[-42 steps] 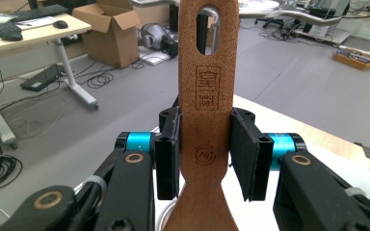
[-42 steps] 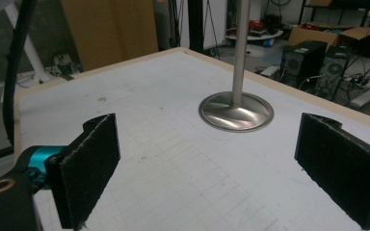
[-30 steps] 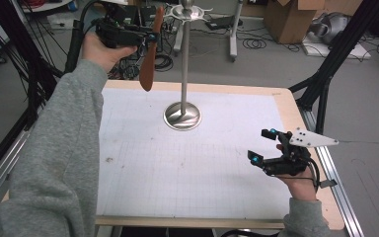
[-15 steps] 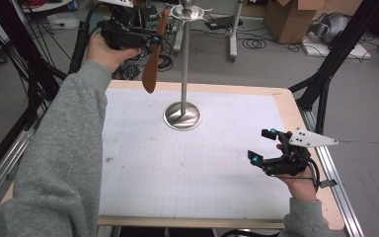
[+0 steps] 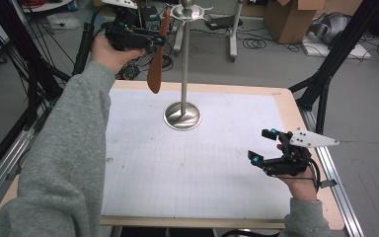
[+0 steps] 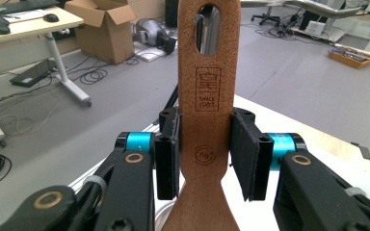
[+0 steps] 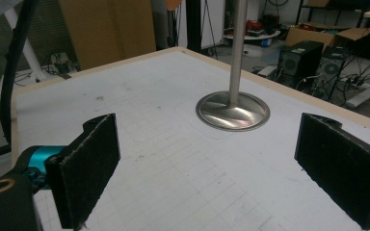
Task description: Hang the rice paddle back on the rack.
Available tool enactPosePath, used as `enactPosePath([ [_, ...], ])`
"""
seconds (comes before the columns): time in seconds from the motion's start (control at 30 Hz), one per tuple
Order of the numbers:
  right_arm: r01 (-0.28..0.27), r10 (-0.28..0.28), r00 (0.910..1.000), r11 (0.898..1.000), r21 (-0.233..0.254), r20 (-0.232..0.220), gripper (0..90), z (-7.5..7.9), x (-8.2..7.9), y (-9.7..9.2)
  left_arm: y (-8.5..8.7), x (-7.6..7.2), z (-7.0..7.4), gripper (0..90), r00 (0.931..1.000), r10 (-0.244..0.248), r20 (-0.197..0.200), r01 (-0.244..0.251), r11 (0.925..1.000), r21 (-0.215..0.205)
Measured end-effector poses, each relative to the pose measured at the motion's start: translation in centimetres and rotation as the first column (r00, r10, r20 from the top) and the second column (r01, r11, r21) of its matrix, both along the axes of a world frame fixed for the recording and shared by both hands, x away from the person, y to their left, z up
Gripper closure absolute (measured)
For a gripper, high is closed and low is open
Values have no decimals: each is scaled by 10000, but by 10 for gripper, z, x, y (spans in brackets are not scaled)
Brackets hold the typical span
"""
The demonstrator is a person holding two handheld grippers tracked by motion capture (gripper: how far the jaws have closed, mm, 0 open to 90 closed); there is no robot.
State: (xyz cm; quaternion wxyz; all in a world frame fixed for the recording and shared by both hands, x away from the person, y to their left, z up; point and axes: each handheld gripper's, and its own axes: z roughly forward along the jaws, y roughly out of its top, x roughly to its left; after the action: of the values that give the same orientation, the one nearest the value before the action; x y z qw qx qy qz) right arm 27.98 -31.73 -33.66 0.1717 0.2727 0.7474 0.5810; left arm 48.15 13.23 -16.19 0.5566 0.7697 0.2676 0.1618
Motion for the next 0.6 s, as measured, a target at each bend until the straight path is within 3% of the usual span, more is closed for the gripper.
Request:
enactPosePath([
  [0.6,21,-21,10000,10000,-18,-20,73,-1,1,0,-8,1,-3,647,9995,249,216,-251,9996,122],
])
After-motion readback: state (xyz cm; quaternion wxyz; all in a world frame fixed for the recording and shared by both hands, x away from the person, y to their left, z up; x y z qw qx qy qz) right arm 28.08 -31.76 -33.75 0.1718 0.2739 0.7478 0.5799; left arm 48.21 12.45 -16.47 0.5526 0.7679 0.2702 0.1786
